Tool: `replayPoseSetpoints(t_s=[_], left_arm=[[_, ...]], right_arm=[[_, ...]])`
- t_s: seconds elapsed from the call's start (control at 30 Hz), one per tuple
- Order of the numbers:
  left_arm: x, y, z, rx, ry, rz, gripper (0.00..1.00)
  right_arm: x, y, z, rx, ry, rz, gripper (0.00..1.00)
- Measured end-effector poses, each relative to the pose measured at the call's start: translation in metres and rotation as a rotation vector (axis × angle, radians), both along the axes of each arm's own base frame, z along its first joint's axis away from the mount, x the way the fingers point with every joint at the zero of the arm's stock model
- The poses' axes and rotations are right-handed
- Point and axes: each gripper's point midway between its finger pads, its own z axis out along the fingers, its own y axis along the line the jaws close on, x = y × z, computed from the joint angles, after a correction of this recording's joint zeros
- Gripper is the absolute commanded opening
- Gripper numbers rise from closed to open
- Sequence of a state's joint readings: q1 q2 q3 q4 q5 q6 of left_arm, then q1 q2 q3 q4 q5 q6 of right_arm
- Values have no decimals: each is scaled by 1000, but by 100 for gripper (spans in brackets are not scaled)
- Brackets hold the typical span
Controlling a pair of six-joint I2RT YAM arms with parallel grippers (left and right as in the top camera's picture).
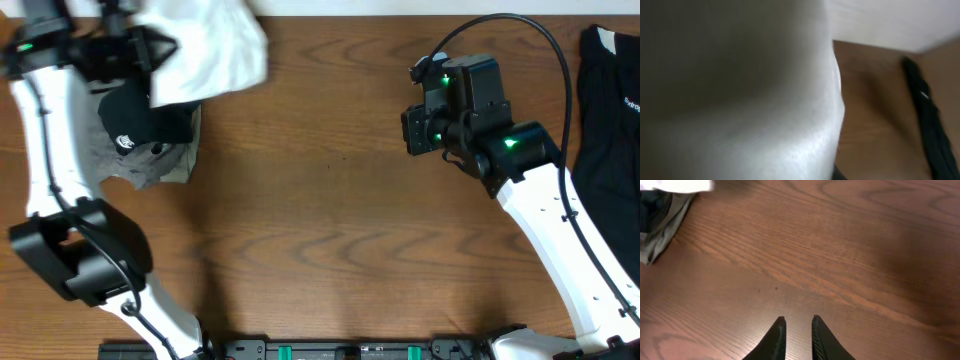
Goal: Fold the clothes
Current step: 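Carry the white bundle with the left gripper onto the clothes stack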
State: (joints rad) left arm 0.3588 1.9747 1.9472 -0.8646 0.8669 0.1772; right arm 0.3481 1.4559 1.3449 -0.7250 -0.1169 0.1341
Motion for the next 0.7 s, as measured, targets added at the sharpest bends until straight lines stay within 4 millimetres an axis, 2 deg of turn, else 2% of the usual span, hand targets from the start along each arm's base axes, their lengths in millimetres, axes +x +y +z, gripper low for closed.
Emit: replayPoseSetpoints(t_s=[0.1,0.2,0.27,0.33,0.37,0.4,0.5,0.53,0.57,0.7], left_arm=[[-5,56,-28,13,72,125,6],[-16,103,-69,26,189,234,9],[-30,132,-107,28,301,302,28],[-43,150,-136,20,386,347,38],[-50,157,-146,8,422,372,49],[-57,165,-155,-5,457,398,52],[-76,183,-160,-48,507,471,56],[-80,187,-157,-62,510,489,64],[-84,191,-153,-76,511,505,67],[-94,191,-119,-127,468,527,71]], right_arm=[[-1,0,-1,8,8,-6,14],[-1,1,-1,16,13,-13,14],[-1,1,0,19,15,-16,14],[-1,1,0,23,15,-21,14],[-1,1,0,24,15,-22,15],[-1,1,0,25,15,-22,15],[-2,1,2,29,12,-25,15],[-2,1,3,30,11,-25,15],[-2,1,3,31,10,-26,16],[-1,1,4,33,6,-26,17]])
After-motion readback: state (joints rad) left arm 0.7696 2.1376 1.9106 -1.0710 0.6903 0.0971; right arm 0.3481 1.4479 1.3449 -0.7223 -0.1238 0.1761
